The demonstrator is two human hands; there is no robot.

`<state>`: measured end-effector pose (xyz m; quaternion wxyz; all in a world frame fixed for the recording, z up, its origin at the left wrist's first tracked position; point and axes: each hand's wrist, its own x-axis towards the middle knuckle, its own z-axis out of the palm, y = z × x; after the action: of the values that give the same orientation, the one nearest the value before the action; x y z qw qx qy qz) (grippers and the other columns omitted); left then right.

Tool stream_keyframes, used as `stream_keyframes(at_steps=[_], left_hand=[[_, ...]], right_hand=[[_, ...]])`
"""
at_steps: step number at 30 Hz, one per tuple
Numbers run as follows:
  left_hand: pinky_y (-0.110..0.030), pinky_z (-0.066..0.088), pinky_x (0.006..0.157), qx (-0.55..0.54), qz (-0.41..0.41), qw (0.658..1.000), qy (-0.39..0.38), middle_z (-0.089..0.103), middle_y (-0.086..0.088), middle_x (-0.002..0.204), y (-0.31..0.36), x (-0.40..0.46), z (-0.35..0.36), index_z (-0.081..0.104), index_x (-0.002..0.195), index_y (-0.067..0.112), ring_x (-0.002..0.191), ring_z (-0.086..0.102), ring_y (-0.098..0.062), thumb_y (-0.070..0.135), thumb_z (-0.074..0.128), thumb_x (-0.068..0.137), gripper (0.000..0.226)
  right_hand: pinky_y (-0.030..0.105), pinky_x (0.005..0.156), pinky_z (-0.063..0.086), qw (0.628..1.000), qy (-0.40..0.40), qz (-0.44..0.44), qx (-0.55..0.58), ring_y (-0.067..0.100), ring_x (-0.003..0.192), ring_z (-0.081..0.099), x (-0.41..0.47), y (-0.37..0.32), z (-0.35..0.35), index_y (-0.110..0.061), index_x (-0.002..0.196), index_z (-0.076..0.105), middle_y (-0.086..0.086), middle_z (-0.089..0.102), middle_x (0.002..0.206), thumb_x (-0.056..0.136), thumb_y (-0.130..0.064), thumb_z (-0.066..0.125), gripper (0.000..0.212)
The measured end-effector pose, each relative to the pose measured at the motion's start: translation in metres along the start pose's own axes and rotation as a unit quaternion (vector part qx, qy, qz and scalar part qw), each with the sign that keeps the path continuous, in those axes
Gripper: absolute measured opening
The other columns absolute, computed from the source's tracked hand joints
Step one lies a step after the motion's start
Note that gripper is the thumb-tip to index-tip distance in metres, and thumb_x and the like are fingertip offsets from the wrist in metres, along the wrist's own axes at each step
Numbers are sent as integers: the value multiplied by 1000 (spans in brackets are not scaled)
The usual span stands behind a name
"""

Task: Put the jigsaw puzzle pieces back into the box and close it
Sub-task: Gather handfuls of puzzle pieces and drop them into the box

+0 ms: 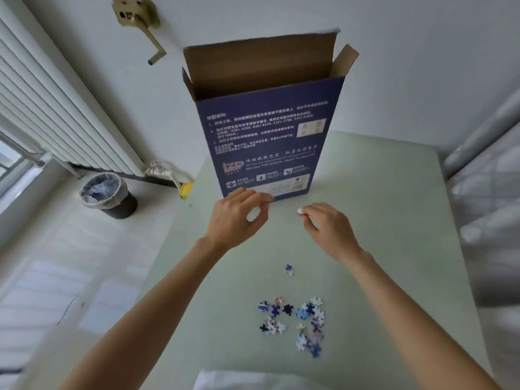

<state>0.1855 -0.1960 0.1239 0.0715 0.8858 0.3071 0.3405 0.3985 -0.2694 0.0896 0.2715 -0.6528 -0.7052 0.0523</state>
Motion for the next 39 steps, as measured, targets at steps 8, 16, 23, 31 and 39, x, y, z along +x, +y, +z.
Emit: stream_keyframes(at_steps=[8, 16, 23, 31, 39], left_hand=[[-34, 42, 97, 26, -267, 869, -416, 40, -6, 139, 15, -116, 85, 25, 145, 24, 125, 40, -25, 39, 58, 88, 68], [-30, 43, 94, -27, -269, 850, -453, 37, -5, 132, 49, -173, 93, 39, 136, 25, 120, 41, -23, 43, 76, 71, 76], [-27, 42, 92, -45, -259, 859, -439, 36, -5, 134, 71, -185, 99, 37, 137, 21, 117, 42, -24, 15, 74, 74, 74], [-31, 46, 91, -77, -300, 873, -378, 46, -8, 124, 69, -191, 102, 46, 131, 15, 109, 54, -26, 18, 77, 73, 65], [-32, 37, 103, -25, -267, 872, -410, 30, -7, 135, 77, -198, 101, 24, 144, 17, 122, 30, -23, 46, 80, 63, 102]], right_hand=[[36, 118, 2, 922, -378, 73, -41, 14, 144, -1, -103, 4, 98, -12, 148, 14, 1, 3, 157, 101, -29, 29, 52], [37, 113, 25, 948, -307, 71, 51, 18, 133, 29, -185, 11, 63, -16, 144, 30, 3, 34, 144, 88, -29, 59, 64], [29, 100, 37, 920, -297, 256, -2, 28, 123, 29, -220, -9, 66, -10, 145, 12, 11, 21, 134, 76, -16, 72, 92], [34, 96, 41, 943, -273, 190, 29, 31, 115, 41, -190, -47, 105, -4, 137, 31, 14, 34, 128, 81, -18, 67, 68], [35, 99, 39, 934, -319, 147, -63, 29, 119, 31, -204, -25, 83, -9, 143, 19, 13, 23, 136, 72, -22, 73, 90]])
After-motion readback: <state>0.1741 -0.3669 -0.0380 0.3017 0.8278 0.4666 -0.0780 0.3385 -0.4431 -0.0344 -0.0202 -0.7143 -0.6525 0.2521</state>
